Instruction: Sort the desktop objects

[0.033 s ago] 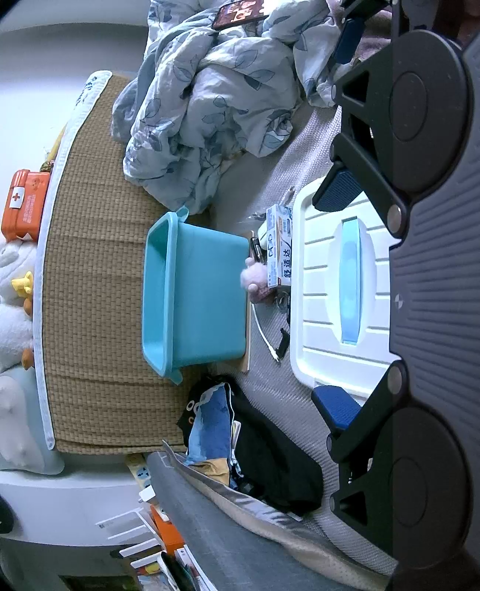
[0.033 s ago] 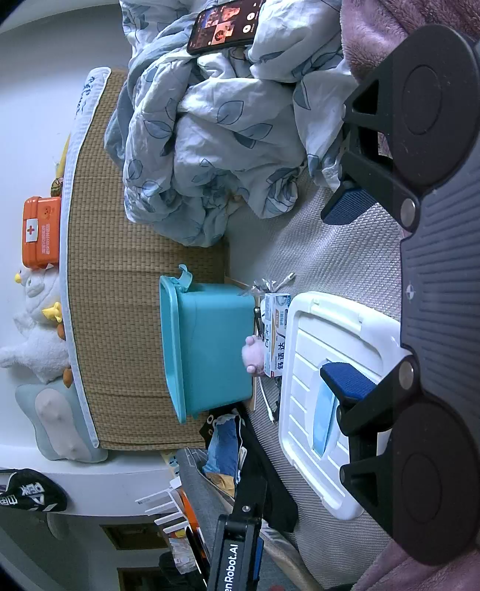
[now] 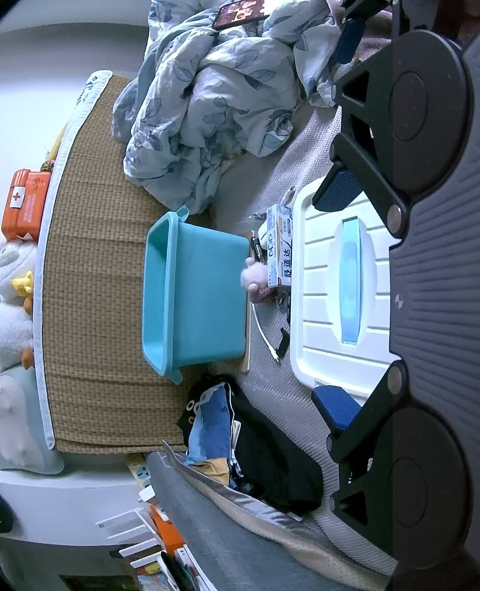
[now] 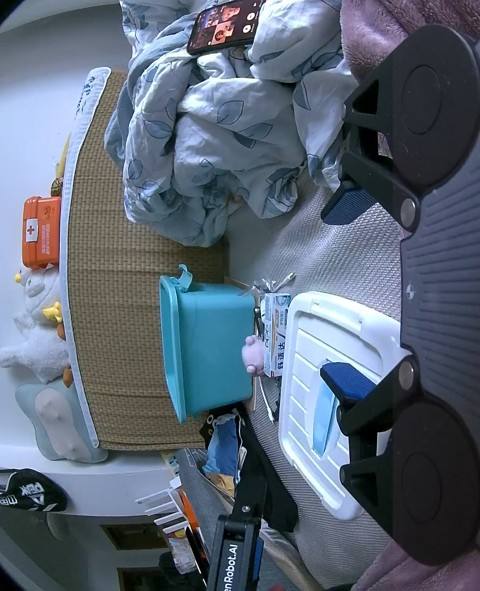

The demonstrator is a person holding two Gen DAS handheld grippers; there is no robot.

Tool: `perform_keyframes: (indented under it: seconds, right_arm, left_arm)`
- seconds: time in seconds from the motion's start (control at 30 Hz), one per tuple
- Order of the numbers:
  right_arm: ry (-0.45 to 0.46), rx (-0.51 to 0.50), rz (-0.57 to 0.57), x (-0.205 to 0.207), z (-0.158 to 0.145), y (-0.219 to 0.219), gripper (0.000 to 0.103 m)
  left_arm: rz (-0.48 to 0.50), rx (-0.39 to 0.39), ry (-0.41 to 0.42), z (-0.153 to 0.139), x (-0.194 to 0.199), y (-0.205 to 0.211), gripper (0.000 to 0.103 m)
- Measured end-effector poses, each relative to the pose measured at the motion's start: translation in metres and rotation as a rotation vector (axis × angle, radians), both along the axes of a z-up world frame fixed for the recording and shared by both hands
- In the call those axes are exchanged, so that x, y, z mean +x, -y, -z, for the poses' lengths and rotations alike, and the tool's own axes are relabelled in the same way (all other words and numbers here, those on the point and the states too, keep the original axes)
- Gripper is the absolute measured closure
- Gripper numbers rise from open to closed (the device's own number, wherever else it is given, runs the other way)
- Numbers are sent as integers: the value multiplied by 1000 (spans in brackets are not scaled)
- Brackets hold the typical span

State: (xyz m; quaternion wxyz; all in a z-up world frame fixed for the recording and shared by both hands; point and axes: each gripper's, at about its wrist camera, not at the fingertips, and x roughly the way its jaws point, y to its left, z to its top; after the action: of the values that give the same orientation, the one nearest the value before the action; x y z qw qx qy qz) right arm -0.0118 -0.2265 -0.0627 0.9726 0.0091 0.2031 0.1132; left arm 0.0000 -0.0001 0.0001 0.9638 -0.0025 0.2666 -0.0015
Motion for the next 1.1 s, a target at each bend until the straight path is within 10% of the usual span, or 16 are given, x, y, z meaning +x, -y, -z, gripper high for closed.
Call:
perform_keyframes:
  seconds: [1.1]
  right_arm:
    - [4, 32, -4, 2, 1, 3, 17]
  left_arm:
    - [38, -34, -5, -2, 1, 0, 1]
